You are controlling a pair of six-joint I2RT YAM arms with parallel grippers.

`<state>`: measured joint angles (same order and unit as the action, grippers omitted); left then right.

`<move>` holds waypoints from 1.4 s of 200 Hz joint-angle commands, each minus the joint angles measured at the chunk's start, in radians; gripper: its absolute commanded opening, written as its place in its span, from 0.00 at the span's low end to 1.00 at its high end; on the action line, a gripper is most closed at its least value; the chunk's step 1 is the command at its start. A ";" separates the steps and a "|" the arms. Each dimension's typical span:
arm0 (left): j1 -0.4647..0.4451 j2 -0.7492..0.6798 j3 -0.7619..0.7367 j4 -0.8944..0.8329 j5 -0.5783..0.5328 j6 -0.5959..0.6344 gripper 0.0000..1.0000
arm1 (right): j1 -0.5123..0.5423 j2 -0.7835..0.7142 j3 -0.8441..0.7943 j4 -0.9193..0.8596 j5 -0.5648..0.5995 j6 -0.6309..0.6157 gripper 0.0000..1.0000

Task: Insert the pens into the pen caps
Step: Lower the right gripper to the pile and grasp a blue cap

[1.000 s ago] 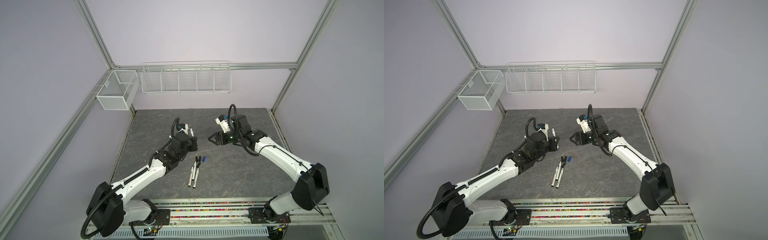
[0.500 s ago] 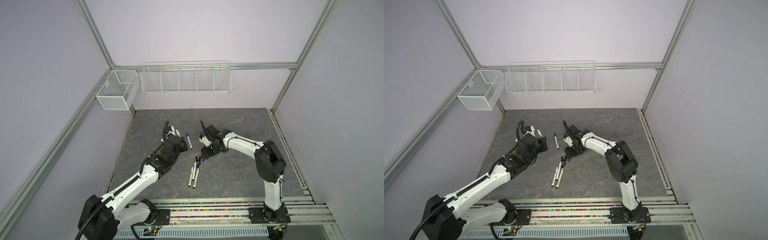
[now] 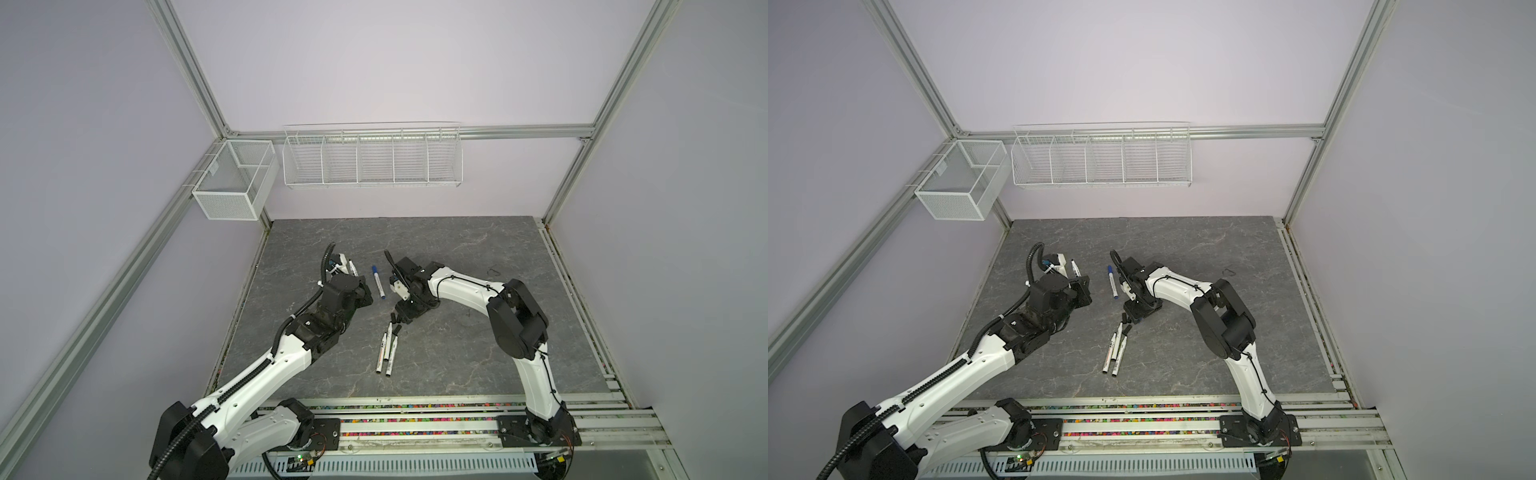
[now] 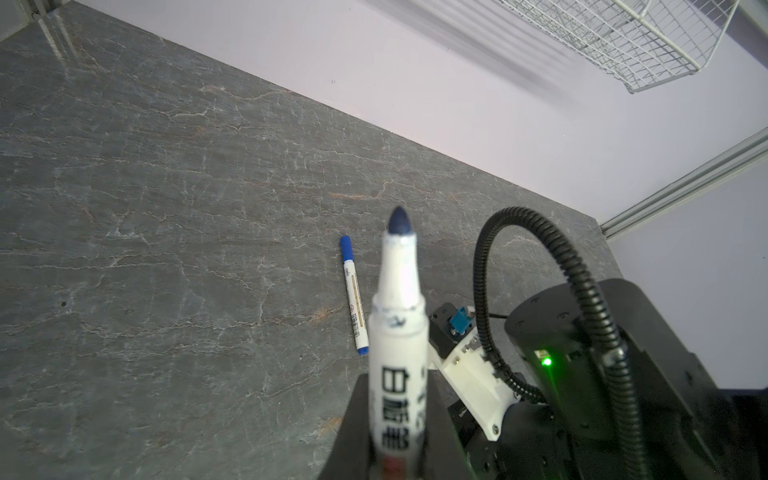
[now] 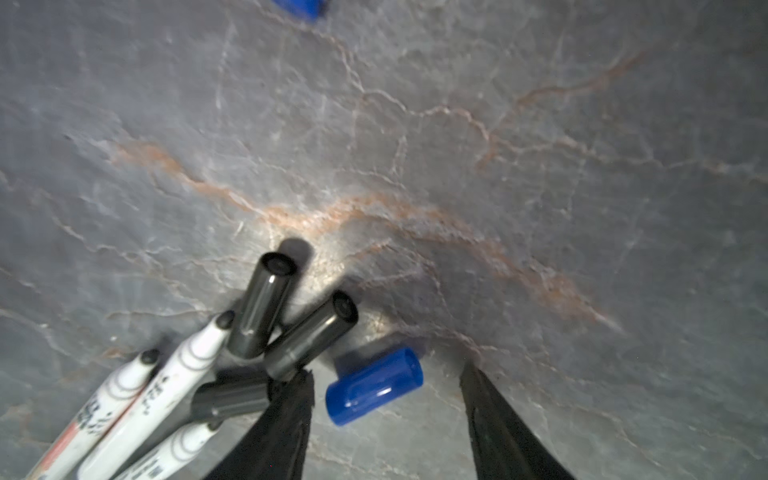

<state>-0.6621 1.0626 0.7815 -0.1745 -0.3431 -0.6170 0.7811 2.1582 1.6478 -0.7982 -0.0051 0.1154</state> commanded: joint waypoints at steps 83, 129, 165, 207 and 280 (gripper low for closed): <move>-0.001 0.031 0.009 0.040 0.044 0.005 0.00 | -0.014 -0.031 -0.059 -0.022 0.137 -0.012 0.61; -0.001 0.043 0.026 0.035 0.057 0.007 0.00 | -0.014 -0.006 -0.026 -0.009 0.078 -0.029 0.57; -0.001 0.052 0.035 0.023 0.070 0.018 0.00 | -0.010 0.029 0.018 -0.005 0.045 -0.045 0.48; -0.001 0.062 0.049 0.013 0.080 0.037 0.00 | -0.009 0.054 0.019 0.002 -0.002 -0.035 0.31; -0.011 0.127 0.066 0.095 0.291 0.108 0.00 | -0.124 -0.271 -0.169 0.226 -0.098 0.046 0.11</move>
<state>-0.6621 1.1423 0.8074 -0.1329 -0.1837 -0.5507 0.7284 2.0968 1.5562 -0.7017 -0.0216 0.1093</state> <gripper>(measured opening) 0.130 0.146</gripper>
